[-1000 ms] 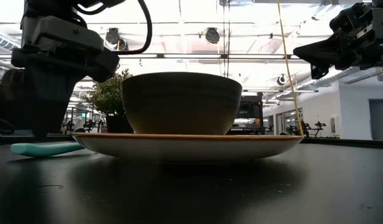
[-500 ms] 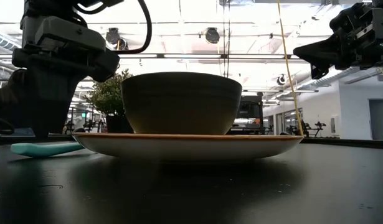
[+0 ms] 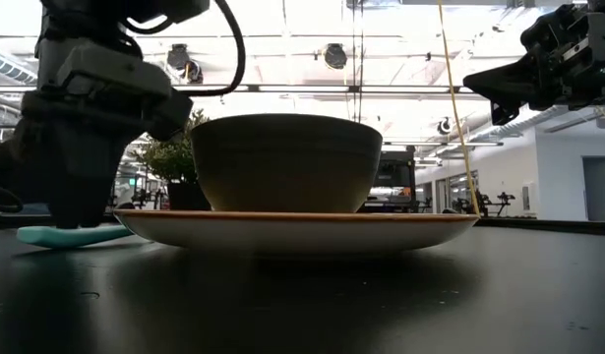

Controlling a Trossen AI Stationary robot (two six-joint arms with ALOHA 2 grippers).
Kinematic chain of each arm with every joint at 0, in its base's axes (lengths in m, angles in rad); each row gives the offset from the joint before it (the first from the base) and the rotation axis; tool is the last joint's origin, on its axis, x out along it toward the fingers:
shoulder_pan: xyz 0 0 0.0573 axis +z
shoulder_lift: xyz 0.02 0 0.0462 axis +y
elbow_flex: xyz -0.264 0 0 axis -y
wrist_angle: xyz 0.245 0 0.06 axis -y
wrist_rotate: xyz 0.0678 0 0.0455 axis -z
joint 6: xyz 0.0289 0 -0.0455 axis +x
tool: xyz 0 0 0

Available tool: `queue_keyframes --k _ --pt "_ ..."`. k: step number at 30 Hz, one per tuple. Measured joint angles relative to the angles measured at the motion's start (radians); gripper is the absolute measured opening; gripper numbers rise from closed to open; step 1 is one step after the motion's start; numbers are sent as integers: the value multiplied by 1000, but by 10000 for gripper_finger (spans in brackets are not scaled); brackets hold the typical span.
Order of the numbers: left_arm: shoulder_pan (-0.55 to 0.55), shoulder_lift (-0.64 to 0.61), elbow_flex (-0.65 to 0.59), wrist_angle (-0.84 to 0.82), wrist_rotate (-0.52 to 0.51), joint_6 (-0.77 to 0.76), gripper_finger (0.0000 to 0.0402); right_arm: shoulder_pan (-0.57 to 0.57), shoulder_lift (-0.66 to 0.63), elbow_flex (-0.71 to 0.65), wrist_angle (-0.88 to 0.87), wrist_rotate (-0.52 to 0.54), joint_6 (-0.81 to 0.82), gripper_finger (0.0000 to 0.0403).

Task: Set table place
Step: Put the blue spoon in the black bowl on the yellow plate

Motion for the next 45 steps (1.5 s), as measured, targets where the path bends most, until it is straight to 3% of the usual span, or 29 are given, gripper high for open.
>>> queue_keyframes --k 19,23,33,45 --pt "0 78 4 3 3 49 264 0 13 0 1 1 0 0" --pt "0 79 3 -1 -5 64 229 0 13 0 1 2 4 0" --pt "1 75 0 -19 -31 52 71 0 13 0 1 2 8 0" --pt "1 76 2 -32 -54 34 69 0 13 0 1 2 23 0"
